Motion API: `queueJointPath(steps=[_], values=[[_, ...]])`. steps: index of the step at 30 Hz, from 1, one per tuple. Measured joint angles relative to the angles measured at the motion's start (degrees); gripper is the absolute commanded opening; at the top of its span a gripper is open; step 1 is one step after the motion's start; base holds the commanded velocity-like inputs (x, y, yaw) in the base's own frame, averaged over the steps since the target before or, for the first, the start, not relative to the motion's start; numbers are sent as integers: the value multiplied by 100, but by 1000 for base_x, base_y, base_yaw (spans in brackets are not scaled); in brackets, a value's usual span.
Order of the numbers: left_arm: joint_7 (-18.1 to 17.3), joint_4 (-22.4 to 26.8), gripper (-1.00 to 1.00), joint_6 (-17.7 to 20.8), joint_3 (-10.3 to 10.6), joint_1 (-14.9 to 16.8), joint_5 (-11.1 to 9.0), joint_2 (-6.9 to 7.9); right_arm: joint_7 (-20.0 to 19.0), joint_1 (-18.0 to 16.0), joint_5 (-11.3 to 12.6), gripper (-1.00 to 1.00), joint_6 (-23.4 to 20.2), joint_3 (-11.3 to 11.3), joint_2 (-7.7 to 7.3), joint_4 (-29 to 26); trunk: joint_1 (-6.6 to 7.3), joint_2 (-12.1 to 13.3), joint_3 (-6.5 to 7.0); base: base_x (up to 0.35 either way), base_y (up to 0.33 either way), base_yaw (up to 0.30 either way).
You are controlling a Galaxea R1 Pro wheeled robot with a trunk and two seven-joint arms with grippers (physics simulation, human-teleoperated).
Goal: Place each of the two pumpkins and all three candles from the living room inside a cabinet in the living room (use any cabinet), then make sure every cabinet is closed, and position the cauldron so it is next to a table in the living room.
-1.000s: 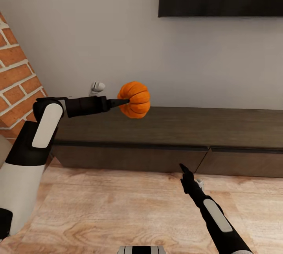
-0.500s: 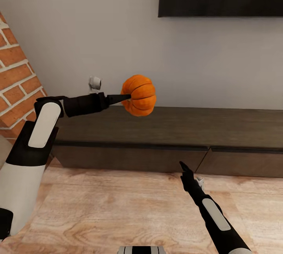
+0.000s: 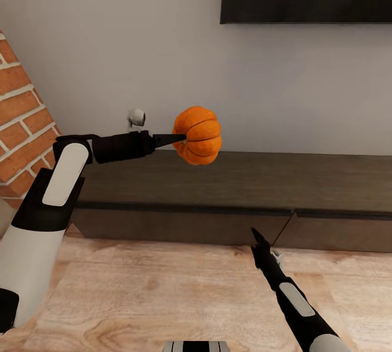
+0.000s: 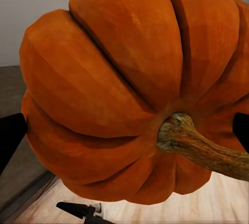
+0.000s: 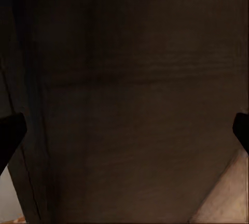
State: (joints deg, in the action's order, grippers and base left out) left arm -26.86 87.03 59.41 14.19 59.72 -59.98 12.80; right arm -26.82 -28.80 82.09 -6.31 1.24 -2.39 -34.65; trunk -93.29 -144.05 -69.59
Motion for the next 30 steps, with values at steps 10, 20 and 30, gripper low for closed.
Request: queueJointPath(steps=[10, 20, 30], values=[[5, 0, -100, 0, 43, 0, 2, 0, -75, -228, 407, 100, -165, -5, -403, 231, 0, 0, 0, 0, 0, 0], [5, 0, -100, 1, 135, 0, 1, 1, -77, -304, 620, 100, -34, -4, -576, 212, 0, 0, 0, 0, 0, 0], [19, 0, -100, -7, 182, 0, 3, -5, -14, -337, 602, 100, 125, -4, -571, -27, 0, 0, 0, 0, 0, 0]])
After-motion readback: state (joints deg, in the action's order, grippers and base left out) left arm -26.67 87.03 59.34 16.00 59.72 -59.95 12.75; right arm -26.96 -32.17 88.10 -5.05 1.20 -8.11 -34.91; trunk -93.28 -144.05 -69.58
